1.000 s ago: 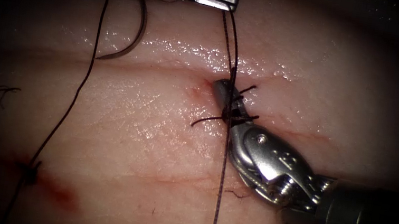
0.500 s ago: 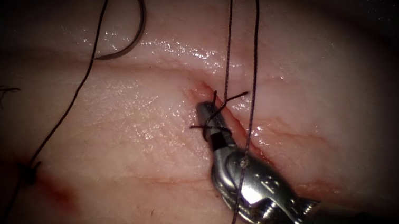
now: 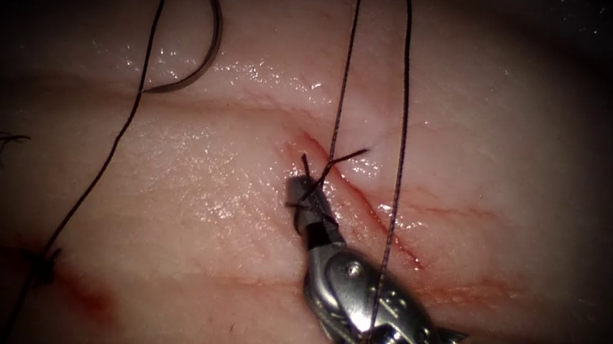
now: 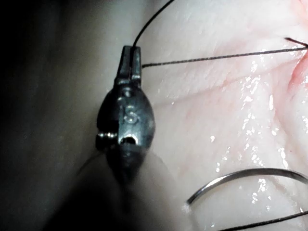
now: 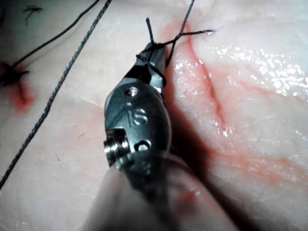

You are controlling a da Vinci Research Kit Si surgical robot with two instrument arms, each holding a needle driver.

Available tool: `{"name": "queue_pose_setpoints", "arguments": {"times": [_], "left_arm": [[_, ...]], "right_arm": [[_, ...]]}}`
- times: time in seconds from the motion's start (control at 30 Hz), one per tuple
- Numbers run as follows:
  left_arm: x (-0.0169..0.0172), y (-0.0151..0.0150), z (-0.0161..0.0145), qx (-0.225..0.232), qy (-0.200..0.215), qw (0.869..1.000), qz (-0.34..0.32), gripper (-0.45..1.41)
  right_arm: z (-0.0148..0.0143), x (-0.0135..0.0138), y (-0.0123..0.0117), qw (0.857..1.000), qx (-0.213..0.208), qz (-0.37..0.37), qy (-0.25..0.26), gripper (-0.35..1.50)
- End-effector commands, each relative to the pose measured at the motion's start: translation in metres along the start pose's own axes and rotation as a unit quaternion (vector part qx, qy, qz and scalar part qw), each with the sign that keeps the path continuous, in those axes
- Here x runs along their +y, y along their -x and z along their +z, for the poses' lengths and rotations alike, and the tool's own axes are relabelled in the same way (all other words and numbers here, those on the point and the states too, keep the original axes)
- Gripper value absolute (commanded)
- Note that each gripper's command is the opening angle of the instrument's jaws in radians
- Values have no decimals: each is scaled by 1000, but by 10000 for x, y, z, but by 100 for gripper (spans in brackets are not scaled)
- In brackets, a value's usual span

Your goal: Wound Closure

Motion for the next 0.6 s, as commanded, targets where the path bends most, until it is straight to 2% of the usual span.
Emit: {"name": "queue_pose_setpoints", "arguments": {"times": [0.03, 0.17, 0.23, 0.37, 0.5, 0.53, 0.6], "left_arm": [[-3, 3, 6, -1, -1, 1000, 0, -45], [-3, 3, 6, -5, -4, 1000, -2, -45], [-2, 3, 6, -6, -5, 1000, -1, -45], [6, 4, 10, -10, -7, 1000, 1, -45], [11, 5, 12, -12, -7, 1000, 4, -45], [15, 6, 14, -12, -7, 1000, 5, -45], [17, 6, 16, -10, -6, 1000, 6, -45]], "right_arm": [[3, -9, 6, 1000, 0, 2, 2, -35], [0, -15, 4, 1000, 3, 6, 3, -35], [0, -16, 3, 997, 4, 75, -2, -35], [1, -14, 0, 982, -2, 184, -36, -35], [2, -12, 1, 973, -6, 223, -51, -35], [3, -12, 2, 962, -16, 264, -66, -35], [3, -11, 3, 953, -25, 290, -78, -35]]}}
